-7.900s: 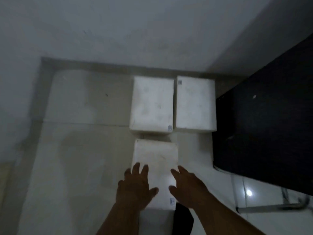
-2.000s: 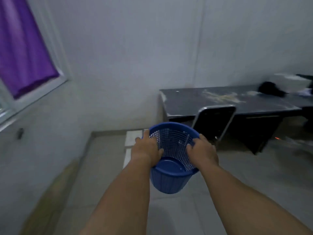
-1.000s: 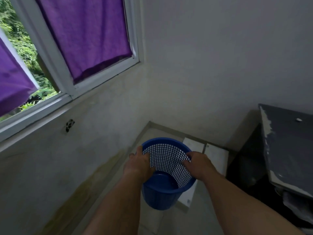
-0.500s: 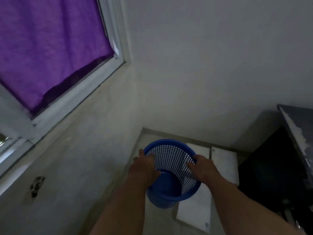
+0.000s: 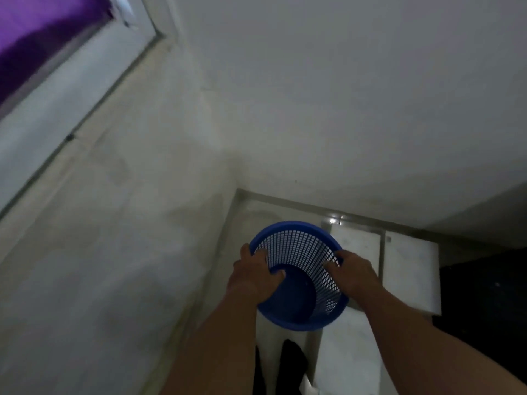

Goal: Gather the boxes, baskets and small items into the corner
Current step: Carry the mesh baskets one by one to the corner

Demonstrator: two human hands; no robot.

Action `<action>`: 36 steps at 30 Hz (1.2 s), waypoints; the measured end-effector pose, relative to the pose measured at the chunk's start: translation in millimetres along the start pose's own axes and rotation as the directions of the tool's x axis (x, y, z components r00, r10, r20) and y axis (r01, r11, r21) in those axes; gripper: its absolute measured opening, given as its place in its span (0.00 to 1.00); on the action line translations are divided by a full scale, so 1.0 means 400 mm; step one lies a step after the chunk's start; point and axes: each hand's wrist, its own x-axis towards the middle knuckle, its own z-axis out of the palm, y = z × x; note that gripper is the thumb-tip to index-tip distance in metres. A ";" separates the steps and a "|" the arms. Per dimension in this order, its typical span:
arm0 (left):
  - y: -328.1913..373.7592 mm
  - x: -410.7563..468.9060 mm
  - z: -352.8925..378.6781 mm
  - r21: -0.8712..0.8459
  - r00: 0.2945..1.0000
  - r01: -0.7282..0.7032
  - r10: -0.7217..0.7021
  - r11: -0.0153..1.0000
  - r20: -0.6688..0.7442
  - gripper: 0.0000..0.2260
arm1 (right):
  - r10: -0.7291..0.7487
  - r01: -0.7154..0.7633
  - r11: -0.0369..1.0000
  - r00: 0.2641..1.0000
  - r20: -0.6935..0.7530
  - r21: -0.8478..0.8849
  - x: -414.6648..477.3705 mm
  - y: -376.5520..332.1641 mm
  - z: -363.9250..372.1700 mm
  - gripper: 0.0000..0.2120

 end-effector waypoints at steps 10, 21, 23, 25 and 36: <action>-0.047 0.444 0.172 -0.011 0.993 0.030 -0.029 0.999 0.114 0.35 | 0.089 -0.089 0.995 0.996 -0.006 -0.037 0.414 0.078 0.144 0.21; -0.213 0.774 0.431 0.013 0.990 0.016 -0.018 1.000 0.143 0.39 | 0.181 -0.184 0.976 0.983 0.033 0.114 0.708 0.248 0.435 0.25; -0.225 0.803 0.463 -0.009 0.991 -0.017 0.018 1.000 0.129 0.39 | 0.190 -0.189 0.974 0.982 0.007 0.126 0.736 0.272 0.464 0.24; -0.228 0.823 0.486 -0.012 0.993 -0.068 0.069 0.998 0.092 0.38 | 0.172 -0.165 0.979 0.984 -0.049 0.119 0.758 0.290 0.482 0.22; -0.221 0.809 0.464 0.090 0.961 0.009 -0.034 0.996 0.274 0.40 | 0.186 -0.195 0.973 0.979 0.083 0.122 0.715 0.287 0.487 0.22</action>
